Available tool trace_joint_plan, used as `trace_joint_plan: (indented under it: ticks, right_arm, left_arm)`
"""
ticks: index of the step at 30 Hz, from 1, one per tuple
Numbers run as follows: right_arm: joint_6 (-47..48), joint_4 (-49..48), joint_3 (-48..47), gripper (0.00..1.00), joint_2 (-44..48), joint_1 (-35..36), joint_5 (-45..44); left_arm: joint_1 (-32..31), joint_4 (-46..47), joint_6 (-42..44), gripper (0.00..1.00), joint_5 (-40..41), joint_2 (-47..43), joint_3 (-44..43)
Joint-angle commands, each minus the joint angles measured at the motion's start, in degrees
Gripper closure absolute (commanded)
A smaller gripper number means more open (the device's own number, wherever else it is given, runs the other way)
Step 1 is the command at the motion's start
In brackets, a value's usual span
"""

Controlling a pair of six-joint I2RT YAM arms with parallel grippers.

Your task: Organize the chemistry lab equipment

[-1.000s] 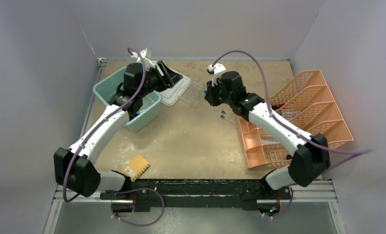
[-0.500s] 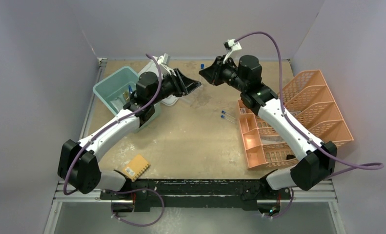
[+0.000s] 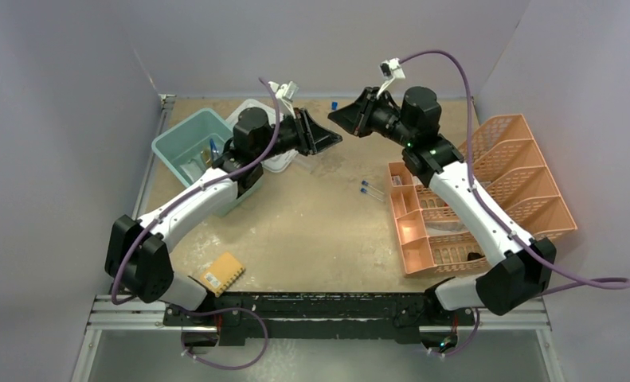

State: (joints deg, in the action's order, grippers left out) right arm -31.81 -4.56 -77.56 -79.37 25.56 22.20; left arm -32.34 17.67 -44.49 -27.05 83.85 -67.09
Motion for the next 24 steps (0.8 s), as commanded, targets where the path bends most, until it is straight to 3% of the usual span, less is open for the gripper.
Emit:
trace_joint_plan:
  ticks: [1, 6, 8, 9, 13, 14, 24]
  right_arm:
    - [-2.1, 1.3, -2.5, 0.86, 3.2, -0.9, 3.3]
    - [-2.6, 3.8, -1.9, 0.85, 4.7, -2.9, 6.7]
    - [-3.0, 4.4, -2.2, 0.84, 4.8, -3.2, 7.2]
    - [-3.1, 4.5, -2.5, 0.83, 4.8, -3.4, 7.4]
    - [-2.6, 11.4, -6.4, 0.55, 3.7, -3.8, 7.5]
    - [-1.8, 13.0, -7.2, 0.52, 3.2, -3.9, 7.3]
    - [-1.3, 21.0, -11.8, 0.63, -1.2, -5.1, 12.9]
  left_arm:
    - [-0.5, -4.6, 4.0, 0.76, -5.2, 1.5, -8.5]
    - [-0.5, 0.4, 1.3, 0.91, -10.7, 1.8, -10.7]
    - [-0.5, -0.2, 3.7, 1.0, -11.4, 1.4, -10.5]
    - [-0.5, -1.7, 5.5, 1.0, -11.7, 1.1, -10.5]
    - [-0.5, -10.4, 15.5, 1.0, -12.8, -0.1, -11.6]
    - [-0.5, -12.9, 18.0, 1.0, -14.0, -0.1, -12.5]
    - [-0.5, -37.9, 37.2, 1.0, -20.8, 3.8, -24.0]
